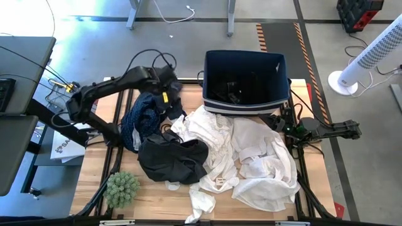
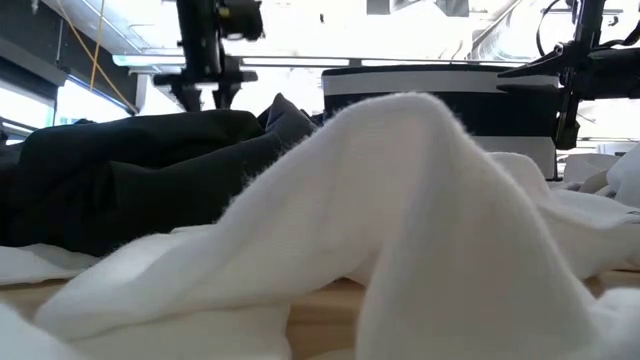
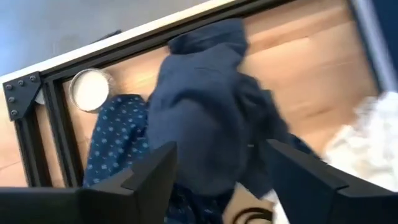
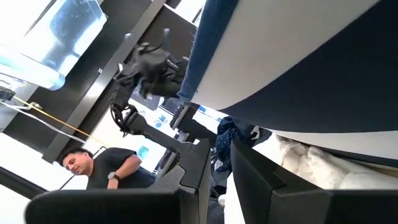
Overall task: Sort clothes
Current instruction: Put the blue longsleeve into the blue laundry organizer
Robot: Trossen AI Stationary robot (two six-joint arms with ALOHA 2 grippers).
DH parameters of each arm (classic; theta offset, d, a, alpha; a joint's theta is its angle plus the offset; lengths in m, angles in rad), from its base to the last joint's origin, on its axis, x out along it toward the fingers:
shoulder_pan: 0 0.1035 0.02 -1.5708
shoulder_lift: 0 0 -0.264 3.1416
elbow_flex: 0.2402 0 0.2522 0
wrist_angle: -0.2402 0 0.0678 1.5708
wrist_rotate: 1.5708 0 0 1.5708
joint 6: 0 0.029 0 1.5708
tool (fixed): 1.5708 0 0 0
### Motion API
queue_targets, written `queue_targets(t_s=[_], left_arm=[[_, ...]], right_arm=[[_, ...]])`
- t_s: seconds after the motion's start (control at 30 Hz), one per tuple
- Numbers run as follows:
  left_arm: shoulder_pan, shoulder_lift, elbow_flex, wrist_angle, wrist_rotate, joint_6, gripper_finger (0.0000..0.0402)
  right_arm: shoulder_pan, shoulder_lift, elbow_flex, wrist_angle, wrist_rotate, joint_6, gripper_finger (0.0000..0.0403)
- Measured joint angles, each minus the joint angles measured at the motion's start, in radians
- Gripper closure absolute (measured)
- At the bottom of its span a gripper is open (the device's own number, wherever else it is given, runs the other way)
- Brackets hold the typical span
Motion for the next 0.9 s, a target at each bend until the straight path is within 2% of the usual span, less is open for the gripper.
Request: queue_targets(t_s=[0.13,0.27,0.6,0.7,0.77,0.9], left_arm=[[0.11,0.053,-0.016,0.054,0.071,0.097,0.0128],[0.178,0.125,-0.016,0.152,0.172,0.191,0.0117],[0.173,0.382,-0.017,0.168,0.323,0.305,0.0119],[0.148,0.443,-0.017,0.181,0.412,0.347,0.014],[0.131,0.469,-0.014,0.178,0.431,0.361,0.0168],[0.105,0.49,-0.013,0.175,0.451,0.406,0.0266]], right_arm=[[0.0,0.0,0.0,0.002,0.0,0.027,0.0344],[0.0,0.0,0.0,0.016,0.0,0.029,0.0344],[0.0,0.0,0.0,0.076,0.0,0.029,0.0344],[0.0,0.0,0.0,0.098,-0.001,0.029,0.0344],[0.0,0.0,0.0,0.114,-0.001,0.028,0.0344],[0.0,0.0,0.0,0.118,-0.002,0.029,0.0344]])
